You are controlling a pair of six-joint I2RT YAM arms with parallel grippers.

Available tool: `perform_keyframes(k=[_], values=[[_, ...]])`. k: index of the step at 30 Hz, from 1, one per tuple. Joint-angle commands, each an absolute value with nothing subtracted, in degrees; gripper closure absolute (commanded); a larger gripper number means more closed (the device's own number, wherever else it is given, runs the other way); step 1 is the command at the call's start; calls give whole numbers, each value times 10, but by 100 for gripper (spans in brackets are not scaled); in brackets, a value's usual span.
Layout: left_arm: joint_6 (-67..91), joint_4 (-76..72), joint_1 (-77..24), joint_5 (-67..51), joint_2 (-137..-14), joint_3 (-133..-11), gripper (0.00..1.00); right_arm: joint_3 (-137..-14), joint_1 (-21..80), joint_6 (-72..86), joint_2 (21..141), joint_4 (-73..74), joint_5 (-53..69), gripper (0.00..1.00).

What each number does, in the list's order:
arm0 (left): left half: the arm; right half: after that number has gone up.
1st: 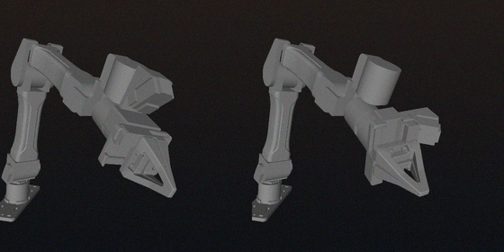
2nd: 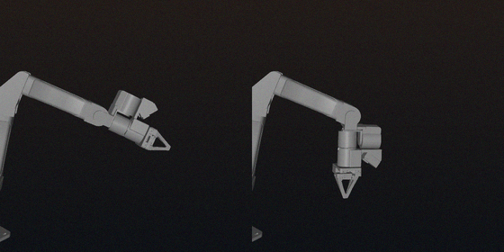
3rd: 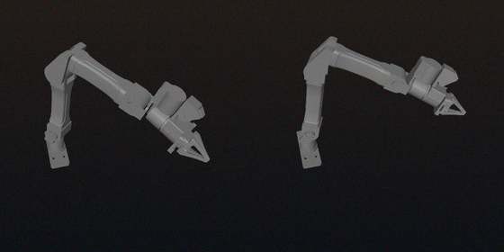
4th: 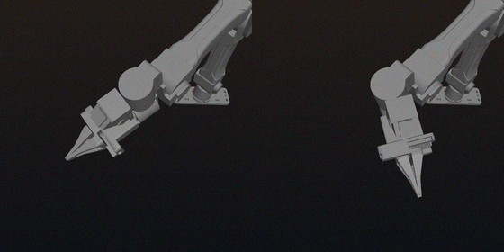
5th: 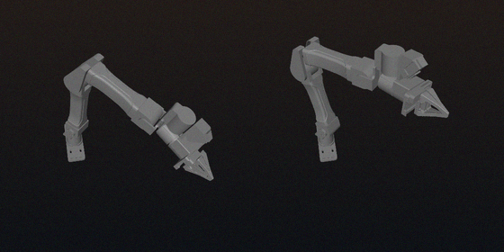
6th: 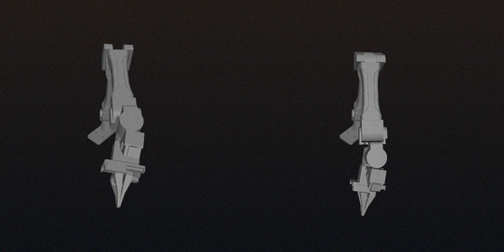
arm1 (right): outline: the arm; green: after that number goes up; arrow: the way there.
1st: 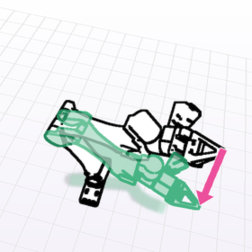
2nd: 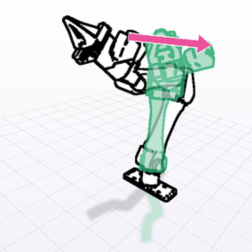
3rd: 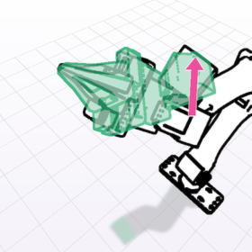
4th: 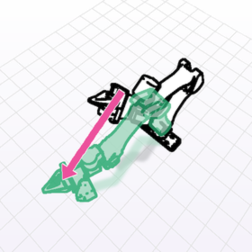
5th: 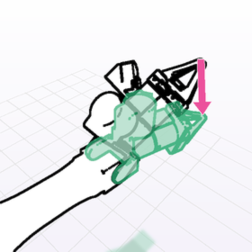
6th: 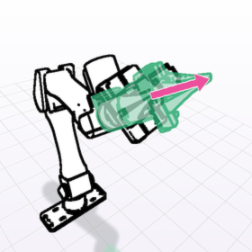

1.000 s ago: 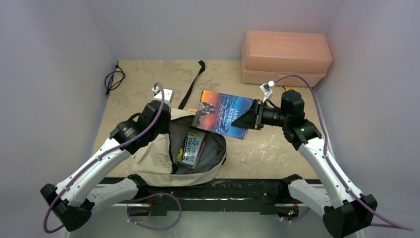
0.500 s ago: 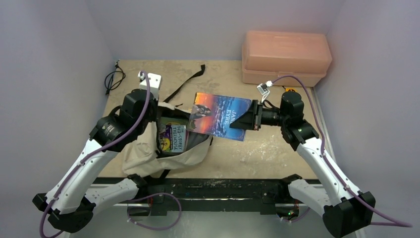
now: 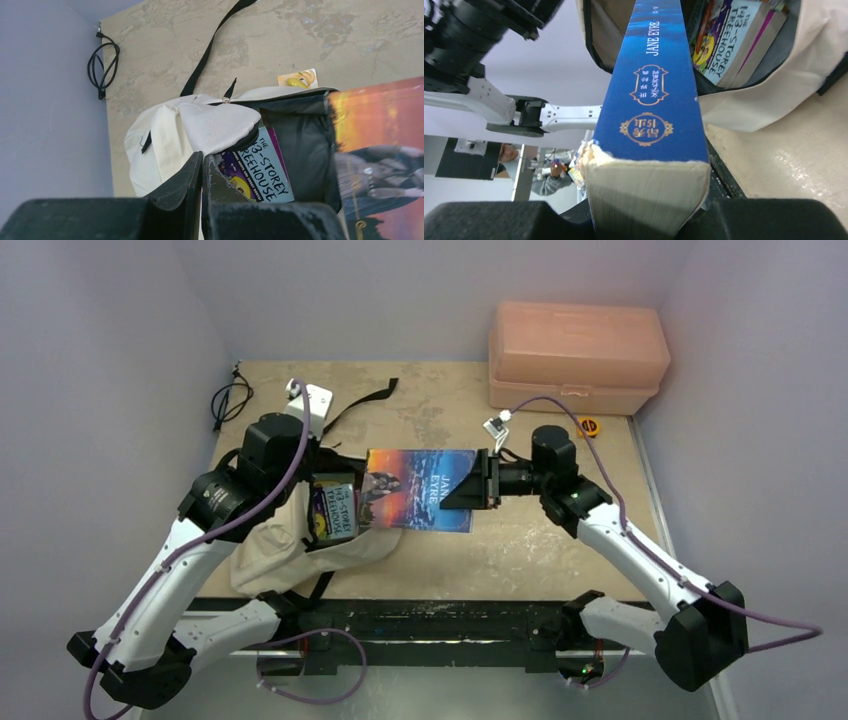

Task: Pack the student bag
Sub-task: Place the book in the student bag.

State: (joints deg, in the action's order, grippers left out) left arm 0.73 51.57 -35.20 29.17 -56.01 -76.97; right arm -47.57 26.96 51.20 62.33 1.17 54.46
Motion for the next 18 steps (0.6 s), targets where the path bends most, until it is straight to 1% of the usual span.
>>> perform_keyframes(k=[1,4,8,12,15,18], values=[[-6,407,-349,255,-556,-775,100,-489,337,534,644,-125,529,100],[4,417,-349,243,-561,-777,100,-486,375,564,677,-183,503,100],[23,444,-350,210,-563,-769,100,-476,388,613,720,-256,489,100],[26,463,-350,159,-549,-742,100,-484,387,599,741,-242,497,100],[27,446,-349,142,-517,-701,100,-482,387,594,753,-233,496,100],[26,415,-349,113,-479,-656,100,-466,387,631,774,-284,508,100]])
